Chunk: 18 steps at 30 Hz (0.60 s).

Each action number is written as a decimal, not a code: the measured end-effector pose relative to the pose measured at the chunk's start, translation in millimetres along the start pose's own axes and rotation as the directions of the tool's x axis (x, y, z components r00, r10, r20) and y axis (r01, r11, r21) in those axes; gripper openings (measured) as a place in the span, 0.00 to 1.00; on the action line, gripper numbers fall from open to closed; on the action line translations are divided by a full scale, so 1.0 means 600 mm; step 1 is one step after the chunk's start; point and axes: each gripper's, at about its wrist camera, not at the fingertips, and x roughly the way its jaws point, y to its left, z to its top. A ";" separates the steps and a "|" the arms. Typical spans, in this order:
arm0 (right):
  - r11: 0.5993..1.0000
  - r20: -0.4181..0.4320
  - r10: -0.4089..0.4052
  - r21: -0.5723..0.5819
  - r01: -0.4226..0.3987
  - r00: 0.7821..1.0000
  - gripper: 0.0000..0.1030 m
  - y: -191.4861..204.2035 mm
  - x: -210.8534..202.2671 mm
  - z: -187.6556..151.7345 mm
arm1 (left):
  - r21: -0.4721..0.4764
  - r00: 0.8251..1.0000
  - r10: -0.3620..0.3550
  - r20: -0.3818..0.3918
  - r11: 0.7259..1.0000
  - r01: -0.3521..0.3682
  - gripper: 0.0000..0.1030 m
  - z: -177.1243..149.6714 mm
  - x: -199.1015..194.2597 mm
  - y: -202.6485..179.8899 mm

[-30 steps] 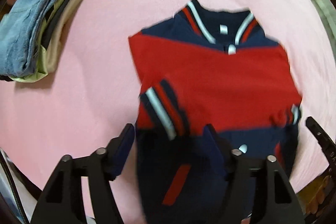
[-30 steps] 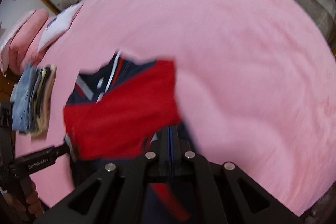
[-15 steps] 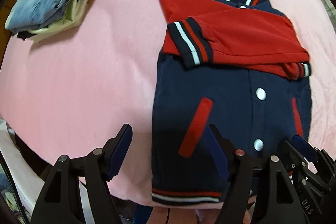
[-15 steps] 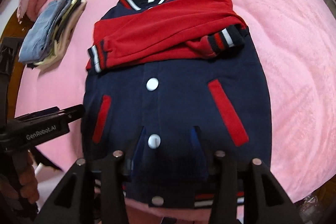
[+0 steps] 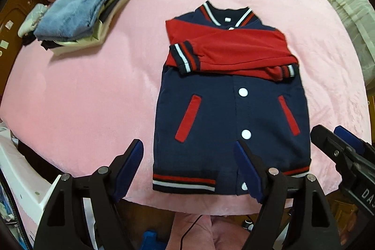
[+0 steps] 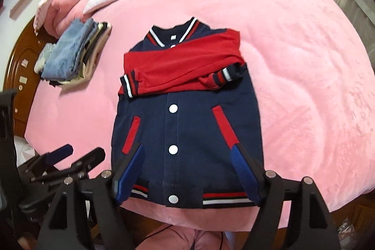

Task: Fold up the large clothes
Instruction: 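Lay the sleeves flat across the chest and open both grippers, then move both grippers to the jacket hem ribbing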

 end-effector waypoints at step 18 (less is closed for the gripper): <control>0.993 -0.022 0.027 0.120 -0.024 0.999 0.75 -0.054 0.000 -0.109 | -0.080 0.999 -0.002 -0.042 0.997 -0.001 0.76 -0.082 0.027 0.020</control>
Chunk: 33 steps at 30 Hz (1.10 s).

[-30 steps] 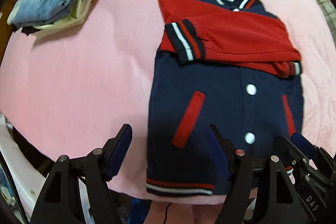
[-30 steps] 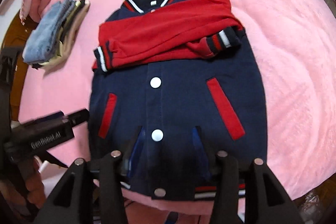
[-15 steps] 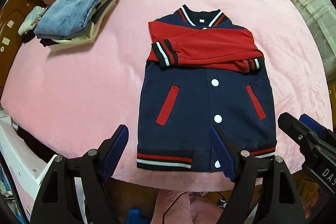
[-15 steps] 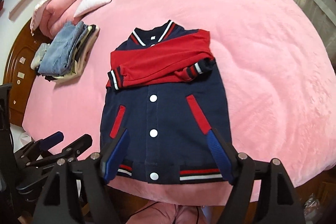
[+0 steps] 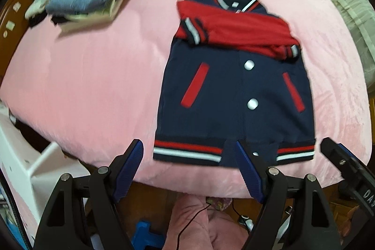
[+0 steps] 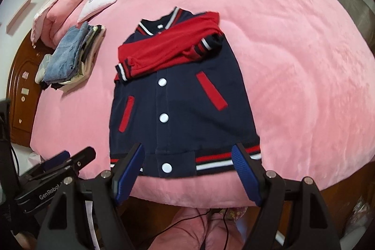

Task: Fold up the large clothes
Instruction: 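Move both grippers to the jacket hem ribbing, then grasp the hem with both grippers and lift it toward the collar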

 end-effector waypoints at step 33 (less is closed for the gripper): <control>0.955 -0.018 0.199 0.228 -0.190 0.980 0.13 -0.172 0.138 -0.039 | -0.249 0.908 -0.417 -0.025 0.883 0.399 0.24 -0.046 0.229 0.132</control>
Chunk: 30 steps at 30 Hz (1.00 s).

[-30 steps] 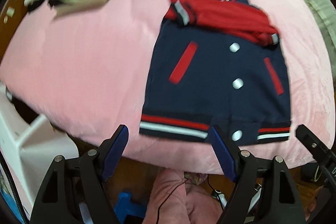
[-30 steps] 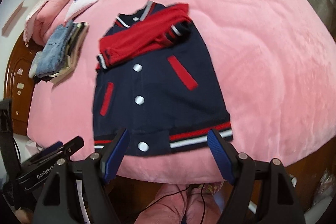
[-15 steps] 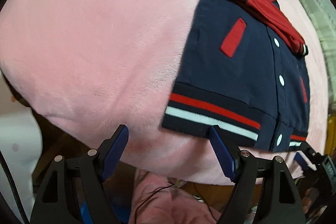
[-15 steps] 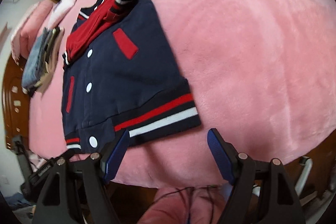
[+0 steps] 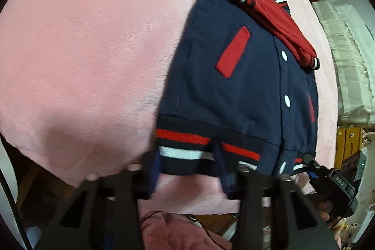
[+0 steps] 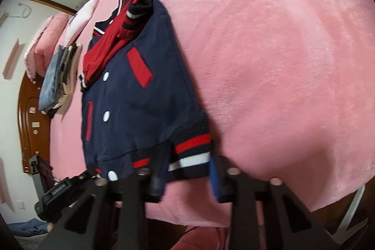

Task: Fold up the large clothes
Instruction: 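Grasp the hem with both grippers and lift it toward the collar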

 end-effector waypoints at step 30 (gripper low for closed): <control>0.994 0.283 0.112 -0.016 -0.112 0.953 0.11 0.224 -0.076 0.344 | -0.032 0.935 -0.275 0.223 0.957 0.289 0.10 0.403 -0.126 -0.154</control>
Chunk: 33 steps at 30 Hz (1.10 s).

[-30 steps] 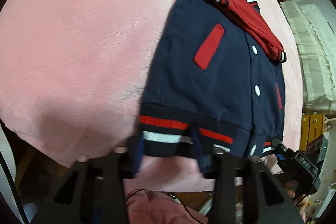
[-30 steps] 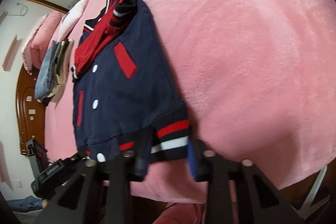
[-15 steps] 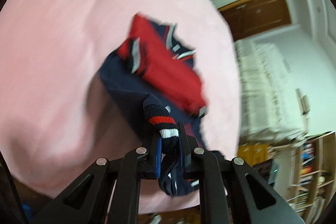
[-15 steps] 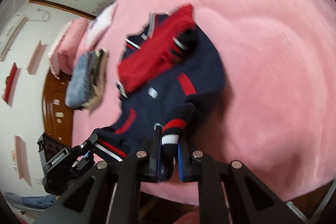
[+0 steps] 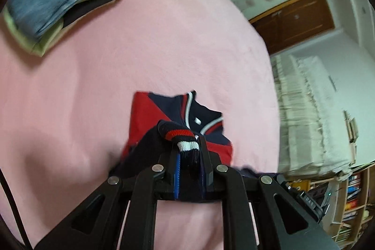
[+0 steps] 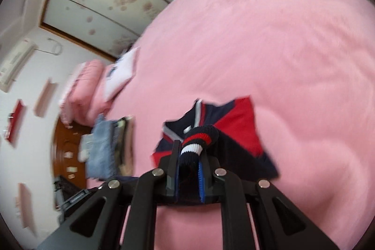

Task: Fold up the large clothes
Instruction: 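Grasp the hem with both grippers and lift it toward the collar, then lay the hem over the collar and open both grippers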

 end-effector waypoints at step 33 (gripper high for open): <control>0.866 -0.415 -0.165 -0.494 -0.070 0.895 0.03 0.035 0.273 -0.077 | 0.358 0.912 0.331 -0.242 0.904 -0.233 0.43 -0.039 0.297 -0.115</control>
